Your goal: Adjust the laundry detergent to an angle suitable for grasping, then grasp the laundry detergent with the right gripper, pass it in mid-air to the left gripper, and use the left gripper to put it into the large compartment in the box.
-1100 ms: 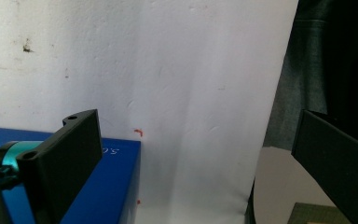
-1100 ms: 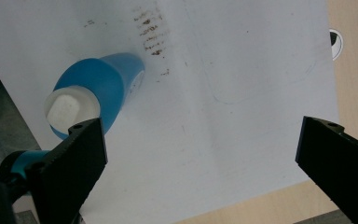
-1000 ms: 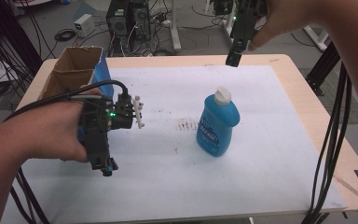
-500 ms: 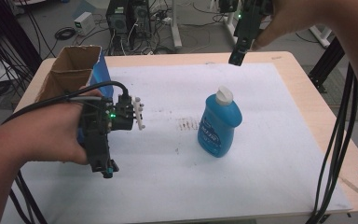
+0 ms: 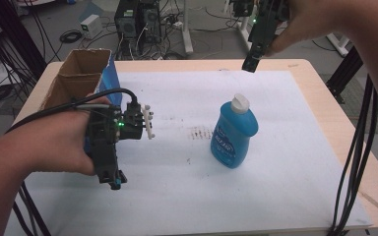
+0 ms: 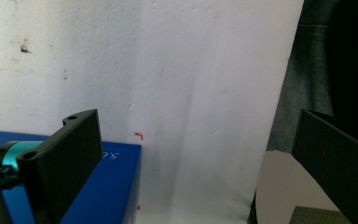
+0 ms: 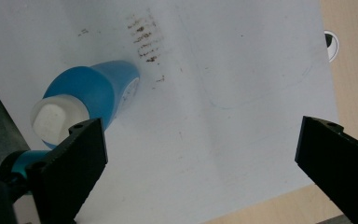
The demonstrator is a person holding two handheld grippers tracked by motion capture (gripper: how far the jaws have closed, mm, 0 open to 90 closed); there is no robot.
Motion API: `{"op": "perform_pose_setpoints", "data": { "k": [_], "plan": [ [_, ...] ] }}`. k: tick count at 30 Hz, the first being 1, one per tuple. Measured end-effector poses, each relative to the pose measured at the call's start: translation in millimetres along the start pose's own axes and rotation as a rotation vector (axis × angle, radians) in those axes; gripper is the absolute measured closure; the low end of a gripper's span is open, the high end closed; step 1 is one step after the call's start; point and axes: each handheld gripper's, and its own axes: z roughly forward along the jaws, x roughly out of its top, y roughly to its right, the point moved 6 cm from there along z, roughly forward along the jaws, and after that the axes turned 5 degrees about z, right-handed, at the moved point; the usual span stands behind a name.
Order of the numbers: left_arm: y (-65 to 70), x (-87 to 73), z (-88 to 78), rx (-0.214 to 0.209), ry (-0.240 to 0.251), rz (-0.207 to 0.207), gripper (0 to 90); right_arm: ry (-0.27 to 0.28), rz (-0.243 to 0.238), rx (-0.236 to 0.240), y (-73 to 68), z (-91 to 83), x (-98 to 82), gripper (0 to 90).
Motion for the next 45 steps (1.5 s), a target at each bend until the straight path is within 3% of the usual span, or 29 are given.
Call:
{"op": "perform_pose_setpoints", "data": {
  "k": [14, 30, 45],
  "plan": [
    [4.9, -1.7, -4.5, 0.020, -0.003, -0.020, 1.8, -0.001, -0.010, 0.002, -7.1, 0.7, 0.2, 2.1],
    [6.7, -0.4, -2.0, 0.012, -0.004, 0.004, 1.8, 0.003, 0.012, 0.005, -2.8, -1.2, -1.8, 2.6],
    [4.9, 3.7, -2.5, 0.003, -0.009, 0.008, 1.8, 0.008, -0.022, 0.019, -7.7, 5.4, 6.1, 2.6]
  ]
}}
